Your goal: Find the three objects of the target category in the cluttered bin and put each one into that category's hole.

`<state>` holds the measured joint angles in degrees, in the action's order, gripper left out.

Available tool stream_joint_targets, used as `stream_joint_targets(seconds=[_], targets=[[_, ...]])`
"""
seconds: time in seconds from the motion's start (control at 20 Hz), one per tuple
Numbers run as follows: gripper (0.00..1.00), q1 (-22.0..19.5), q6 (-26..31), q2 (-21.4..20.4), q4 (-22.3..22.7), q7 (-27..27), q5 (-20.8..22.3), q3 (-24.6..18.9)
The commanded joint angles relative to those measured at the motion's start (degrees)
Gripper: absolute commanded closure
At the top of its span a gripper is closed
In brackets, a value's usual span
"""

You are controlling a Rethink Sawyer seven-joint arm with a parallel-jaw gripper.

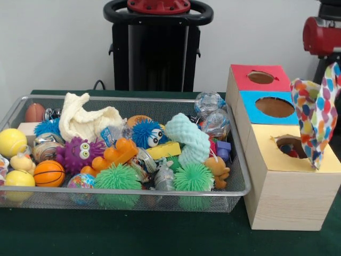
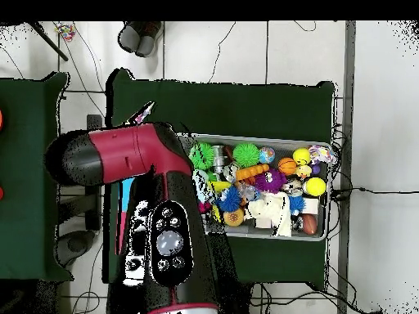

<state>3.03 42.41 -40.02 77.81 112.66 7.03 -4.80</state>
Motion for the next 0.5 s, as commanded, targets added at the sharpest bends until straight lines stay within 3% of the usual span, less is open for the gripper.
stream_joint_targets(seconds=[0.05, 0.2, 0.5], targets=[[1.00, -2.81, 5.70, 10.72, -11.37, 4.80, -1.55, -2.50], [1.00, -5.24, 3.29, 12.98, -11.58, 1.37, -1.47, -3.86], [1.00, -9.63, 0.80, 13.68, -9.89, -2.61, -0.67, -5.44]])
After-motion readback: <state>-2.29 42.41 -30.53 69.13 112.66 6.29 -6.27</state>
